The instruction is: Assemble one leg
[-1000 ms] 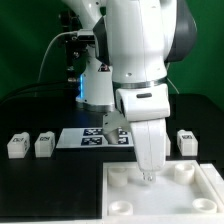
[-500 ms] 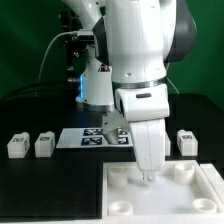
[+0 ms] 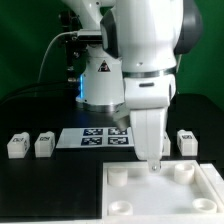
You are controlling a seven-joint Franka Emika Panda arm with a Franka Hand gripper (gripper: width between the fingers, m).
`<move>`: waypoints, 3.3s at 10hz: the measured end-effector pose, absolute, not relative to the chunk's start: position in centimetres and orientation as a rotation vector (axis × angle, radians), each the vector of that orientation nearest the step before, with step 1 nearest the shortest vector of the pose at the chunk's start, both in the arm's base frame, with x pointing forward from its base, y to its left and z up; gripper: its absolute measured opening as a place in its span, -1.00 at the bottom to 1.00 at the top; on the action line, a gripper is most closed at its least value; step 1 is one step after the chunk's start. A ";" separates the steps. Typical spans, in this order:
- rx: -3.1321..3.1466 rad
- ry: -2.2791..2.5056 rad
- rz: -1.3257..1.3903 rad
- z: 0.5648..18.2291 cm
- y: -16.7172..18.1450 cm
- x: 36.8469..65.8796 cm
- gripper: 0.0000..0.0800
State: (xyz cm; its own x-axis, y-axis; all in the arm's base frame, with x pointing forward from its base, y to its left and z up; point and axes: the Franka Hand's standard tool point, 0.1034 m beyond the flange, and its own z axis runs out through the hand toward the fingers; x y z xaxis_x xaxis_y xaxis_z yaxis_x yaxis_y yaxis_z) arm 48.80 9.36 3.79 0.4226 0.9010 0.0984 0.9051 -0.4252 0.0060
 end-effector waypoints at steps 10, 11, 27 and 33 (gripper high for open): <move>-3.013 -0.076 -0.032 4.5 15.7 45.8 0.62; -3.016 -0.076 0.018 4.3 15.7 45.4 0.62; -2.801 0.103 1.206 2.6 17.3 40.5 0.62; -2.789 0.122 1.243 1.3 17.0 39.9 0.57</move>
Offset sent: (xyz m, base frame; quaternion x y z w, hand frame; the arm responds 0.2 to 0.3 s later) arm 0.0000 0.0000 0.0000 0.0000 0.0000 0.2667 0.9638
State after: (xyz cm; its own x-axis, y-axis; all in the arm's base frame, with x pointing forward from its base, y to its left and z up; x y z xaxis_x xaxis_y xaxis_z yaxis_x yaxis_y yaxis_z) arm 39.86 16.96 1.32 0.6667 -0.0380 -0.7444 -0.1073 -0.9932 -0.0454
